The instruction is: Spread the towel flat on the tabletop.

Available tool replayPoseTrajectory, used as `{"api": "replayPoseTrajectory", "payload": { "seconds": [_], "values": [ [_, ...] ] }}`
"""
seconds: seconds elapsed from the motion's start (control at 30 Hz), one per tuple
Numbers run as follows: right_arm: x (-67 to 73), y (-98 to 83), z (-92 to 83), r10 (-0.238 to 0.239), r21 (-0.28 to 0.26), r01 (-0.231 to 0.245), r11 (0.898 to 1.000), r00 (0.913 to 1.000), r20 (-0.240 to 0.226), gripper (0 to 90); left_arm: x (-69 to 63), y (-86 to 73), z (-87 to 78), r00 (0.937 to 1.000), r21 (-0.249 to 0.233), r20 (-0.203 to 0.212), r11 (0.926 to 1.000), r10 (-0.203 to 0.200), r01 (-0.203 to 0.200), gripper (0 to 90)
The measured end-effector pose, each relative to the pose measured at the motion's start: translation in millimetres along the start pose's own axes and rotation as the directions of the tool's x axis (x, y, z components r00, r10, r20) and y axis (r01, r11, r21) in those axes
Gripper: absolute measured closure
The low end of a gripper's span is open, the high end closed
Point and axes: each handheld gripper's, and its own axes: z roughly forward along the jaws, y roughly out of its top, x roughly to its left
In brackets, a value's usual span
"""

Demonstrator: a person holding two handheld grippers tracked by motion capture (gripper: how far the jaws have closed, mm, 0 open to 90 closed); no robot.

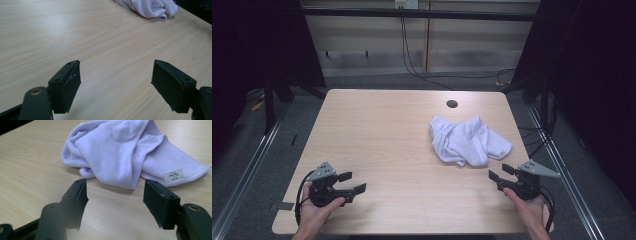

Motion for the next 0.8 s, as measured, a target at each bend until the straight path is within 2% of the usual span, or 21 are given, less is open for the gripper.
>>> {"api": "replayPoseTrajectory", "payload": {
  "seconds": [0.1,0.2,0.33,0.37,0.4,0.43,0.47,0.5,0.53,0.57,0.6,0.63,0.7,0.73,0.8],
  "values": [
    [-0.8,0.3,0.8,0.000,0.017,0.000,1.000,1.0000,-0.007,35.3,0.2,0.2,0.8,1.0000,-0.002,0.001,1.0000,0.002,-0.002,23.0],
    [-1.3,5.4,4.3,-0.002,0.061,0.005,0.998,0.9987,-0.052,32.8,-0.3,0.3,1.7,1.0000,0.002,0.000,1.0000,0.005,-0.005,23.0],
    [2.8,11.9,7.5,-0.019,0.058,0.023,0.998,0.9973,-0.071,35.1,-2.4,-0.2,1.5,0.9999,0.006,0.007,1.0000,0.008,-0.008,23.0],
    [5.5,18.9,15.5,-0.051,0.075,0.058,0.996,0.9952,-0.084,34.1,-4.4,-0.1,1.8,0.9999,0.004,0.008,0.9999,0.013,-0.013,23.0],
    [4.8,24.6,21.6,-0.052,0.101,0.061,0.993,0.9946,-0.089,33.4,-4.4,-0.1,1.8,0.9999,0.004,0.008,0.9999,0.013,-0.013,23.0],
    [2.4,30.9,27.4,-0.036,0.124,0.050,0.991,0.9937,-0.106,36.7,-4.8,0.4,1.9,0.9998,0.002,0.016,0.9999,0.012,-0.012,23.0],
    [2.4,30.9,27.4,-0.036,0.124,0.050,0.991,0.9937,-0.106,36.7,-5.2,0.9,1.9,0.9997,0.000,0.018,0.9999,0.014,-0.014,23.0],
    [-0.7,37.6,32.1,-0.021,0.135,0.038,0.990,0.9915,-0.129,36.7,-5.7,1.2,2.2,0.9997,-0.001,0.013,0.9998,0.019,-0.019,23.0],
    [-3.6,46.6,35.9,-0.013,0.128,0.031,0.991,0.9904,-0.137,40.5,-5.7,1.0,3.0,0.9997,0.005,0.016,0.9998,0.018,-0.018,23.0],
    [-7.2,58.7,41.2,-0.014,0.126,0.035,0.991,0.9857,-0.168,41.1,-5.2,1.1,5.1,0.9996,0.015,0.019,0.9996,0.023,-0.023,23.0],
    [-7.2,58.7,41.2,-0.014,0.126,0.035,0.991,0.9857,-0.168,41.1,-5.2,1.1,5.1,0.9996,0.015,0.019,0.9996,0.023,-0.023,23.1],
    [-10.2,72.8,49.9,-0.030,0.125,0.049,0.991,0.9876,-0.154,37.9,-4.2,1.5,5.8,0.9994,0.017,0.027,0.9996,0.023,-0.023,23.1],
    [-11.5,76.8,53.6,-0.031,0.124,0.049,0.991,0.9892,-0.143,35.9,-2.9,1.9,5.0,0.9995,0.011,0.022,0.9996,0.024,-0.024,23.2],
    [-17.6,85.9,68.8,-0.035,0.149,0.056,0.987,0.9893,-0.142,34.7,-2.1,2.0,4.1,0.9995,0.007,0.024,0.9998,0.020,-0.020,23.2],
    [-21.6,89.9,81.7,-0.046,0.168,0.068,0.983,0.9903,-0.131,33.7,-1.7,1.9,2.9,0.9994,0.009,0.026,0.9997,0.022,-0.022,23.2]
  ]
}}
